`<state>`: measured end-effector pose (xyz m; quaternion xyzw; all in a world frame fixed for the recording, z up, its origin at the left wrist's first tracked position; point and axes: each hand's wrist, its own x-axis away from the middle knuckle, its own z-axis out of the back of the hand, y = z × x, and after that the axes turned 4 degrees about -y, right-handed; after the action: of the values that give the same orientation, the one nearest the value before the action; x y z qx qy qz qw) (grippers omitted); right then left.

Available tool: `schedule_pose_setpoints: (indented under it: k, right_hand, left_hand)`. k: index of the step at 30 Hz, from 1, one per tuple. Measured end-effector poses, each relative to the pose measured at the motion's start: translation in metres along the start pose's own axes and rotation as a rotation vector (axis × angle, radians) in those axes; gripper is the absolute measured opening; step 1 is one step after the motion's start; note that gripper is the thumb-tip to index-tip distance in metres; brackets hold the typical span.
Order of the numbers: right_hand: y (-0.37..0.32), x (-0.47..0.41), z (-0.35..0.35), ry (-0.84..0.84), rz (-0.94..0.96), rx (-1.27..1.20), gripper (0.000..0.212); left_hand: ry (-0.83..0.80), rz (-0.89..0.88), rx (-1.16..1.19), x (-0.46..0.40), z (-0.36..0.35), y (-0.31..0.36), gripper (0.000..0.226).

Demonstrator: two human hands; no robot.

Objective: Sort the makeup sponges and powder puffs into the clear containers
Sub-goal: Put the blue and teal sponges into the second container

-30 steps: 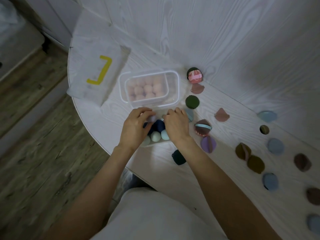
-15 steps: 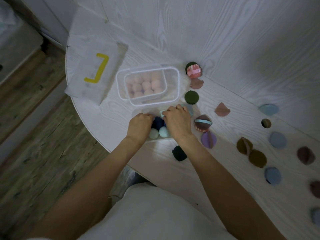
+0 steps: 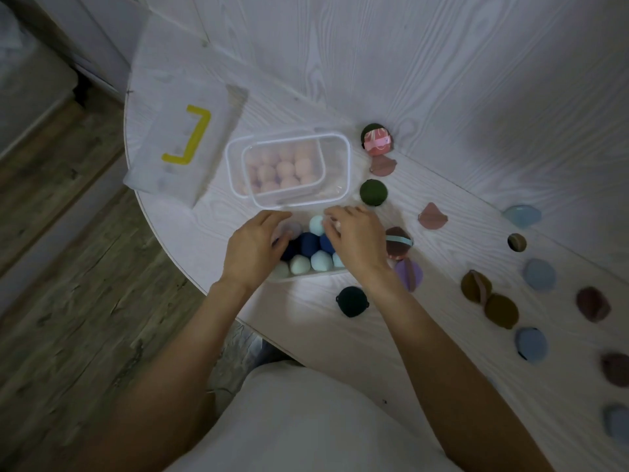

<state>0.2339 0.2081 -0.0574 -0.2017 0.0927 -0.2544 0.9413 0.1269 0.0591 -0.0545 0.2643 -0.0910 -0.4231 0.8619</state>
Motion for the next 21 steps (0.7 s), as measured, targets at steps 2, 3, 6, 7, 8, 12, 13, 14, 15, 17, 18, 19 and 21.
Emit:
schedule_pose_setpoints:
  k: [2, 3, 6, 7, 8, 12, 13, 14, 15, 17, 18, 19, 21]
  right_hand:
    - [0.002, -0.004, 0.013, 0.181, -0.087, -0.146, 0.013]
    - [0.003, -0.010, 0.019, 0.233, -0.150, -0.234, 0.012]
    - [0.002, -0.037, 0.036, 0.150, -0.337, -0.538, 0.021]
    - [0.000, -0.045, 0.042, 0.044, -0.383, -0.679, 0.035]
    - [-0.003, -0.050, 0.048, -0.057, -0.426, -0.825, 0.046]
    - [-0.001, -0.042, 0.058, -0.166, -0.423, -1.056, 0.046]
    - [0.001, -0.032, 0.062, -0.142, -0.395, -1.054, 0.044]
    - [0.005, -0.021, 0.064, -0.127, -0.383, -1.043, 0.043]
    - [0.008, -0.007, 0.066, -0.129, -0.378, -1.017, 0.046]
    - [0.014, 0.022, 0.066, -0.188, -0.355, -0.874, 0.048]
    - [0.014, 0.036, 0.063, -0.241, -0.303, -0.737, 0.045]
    - [0.012, 0.049, 0.058, -0.294, -0.217, -0.525, 0.044]
    - [0.004, 0.066, 0.042, -0.304, -0.018, -0.091, 0.054]
  left_hand:
    - [0.167, 0.051, 0.083, 0.001, 0.015, -0.002, 0.024]
    - [0.245, 0.111, 0.146, -0.002, 0.021, -0.003, 0.022]
    - [0.265, 0.375, 0.413, -0.021, 0.034, -0.006, 0.031]
    - [0.208, 0.431, 0.493, -0.028, 0.037, -0.007, 0.037]
    - [0.148, 0.460, 0.556, -0.034, 0.037, -0.007, 0.042]
    - [0.093, 0.482, 0.765, -0.037, 0.039, -0.007, 0.041]
    - [0.121, 0.479, 0.823, -0.031, 0.040, -0.005, 0.038]
    - [0.146, 0.480, 0.870, -0.024, 0.042, -0.004, 0.038]
    - [0.154, 0.484, 0.878, -0.014, 0.043, -0.004, 0.041]
    - [0.099, 0.461, 0.744, 0.007, 0.041, -0.006, 0.043]
    - [0.044, 0.420, 0.604, 0.018, 0.037, -0.010, 0.037]
    - [-0.031, 0.355, 0.449, 0.029, 0.033, -0.012, 0.031]
    - [-0.171, 0.219, 0.251, 0.044, 0.016, -0.016, 0.073]
